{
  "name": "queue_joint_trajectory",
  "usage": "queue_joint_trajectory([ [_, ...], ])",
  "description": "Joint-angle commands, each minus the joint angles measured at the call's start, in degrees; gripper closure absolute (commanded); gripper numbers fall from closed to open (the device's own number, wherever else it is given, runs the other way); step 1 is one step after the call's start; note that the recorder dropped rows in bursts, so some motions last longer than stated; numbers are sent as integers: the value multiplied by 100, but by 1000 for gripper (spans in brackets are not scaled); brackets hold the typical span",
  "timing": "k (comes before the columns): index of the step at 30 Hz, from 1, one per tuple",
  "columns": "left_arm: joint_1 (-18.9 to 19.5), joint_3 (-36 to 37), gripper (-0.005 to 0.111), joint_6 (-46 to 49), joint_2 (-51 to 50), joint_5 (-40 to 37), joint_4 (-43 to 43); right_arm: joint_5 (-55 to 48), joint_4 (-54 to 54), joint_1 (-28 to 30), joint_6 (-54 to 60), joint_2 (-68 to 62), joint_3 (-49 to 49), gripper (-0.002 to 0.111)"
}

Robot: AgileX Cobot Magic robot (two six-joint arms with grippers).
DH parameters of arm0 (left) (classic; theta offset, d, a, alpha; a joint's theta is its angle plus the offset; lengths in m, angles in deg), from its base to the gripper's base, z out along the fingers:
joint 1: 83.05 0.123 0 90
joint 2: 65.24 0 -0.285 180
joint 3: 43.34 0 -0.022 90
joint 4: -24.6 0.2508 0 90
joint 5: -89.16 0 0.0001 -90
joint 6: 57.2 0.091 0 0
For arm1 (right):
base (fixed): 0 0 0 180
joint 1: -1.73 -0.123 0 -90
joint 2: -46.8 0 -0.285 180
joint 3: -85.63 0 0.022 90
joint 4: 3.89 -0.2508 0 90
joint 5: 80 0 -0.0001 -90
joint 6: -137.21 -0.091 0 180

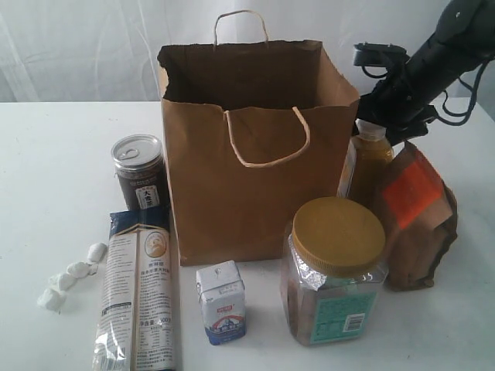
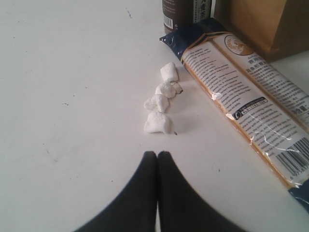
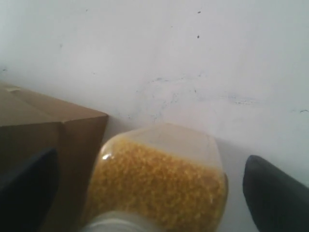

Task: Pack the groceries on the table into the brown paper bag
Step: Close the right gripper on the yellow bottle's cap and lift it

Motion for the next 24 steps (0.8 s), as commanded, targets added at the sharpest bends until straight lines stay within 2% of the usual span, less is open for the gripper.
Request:
queue_joint_trajectory([
  [1, -41, 20, 107, 1, 26, -169, -36, 6, 32, -6, -294, -88, 3, 22],
  [2, -41, 20, 107, 1, 26, -169, -36, -9, 32, -6, -381, -88, 3, 27],
  [4, -41, 20, 107, 1, 26, -169, -36, -17, 32, -6, -477, -88, 3, 43],
  [8, -41, 20, 107, 1, 26, -169, -36, 5, 32, -6, -477, -88, 3, 85],
  [9, -41, 20, 107, 1, 26, -169, -36, 8, 32, -6, -465, -88, -11, 102],
  [10, -41, 20, 107, 1, 26, -169, -36, 8, 32, -6, -465, -78, -33, 107],
  [16, -41, 20, 107, 1, 26, -169, -36, -279, 32, 17, -411, 171, -712, 108],
  [18, -41, 20, 107, 1, 26, -169, -36, -840, 199, 27, -178, 202, -1125, 108],
  [24, -41, 20, 107, 1, 26, -169, -36, -1462, 583, 30, -168, 161, -1168, 108],
])
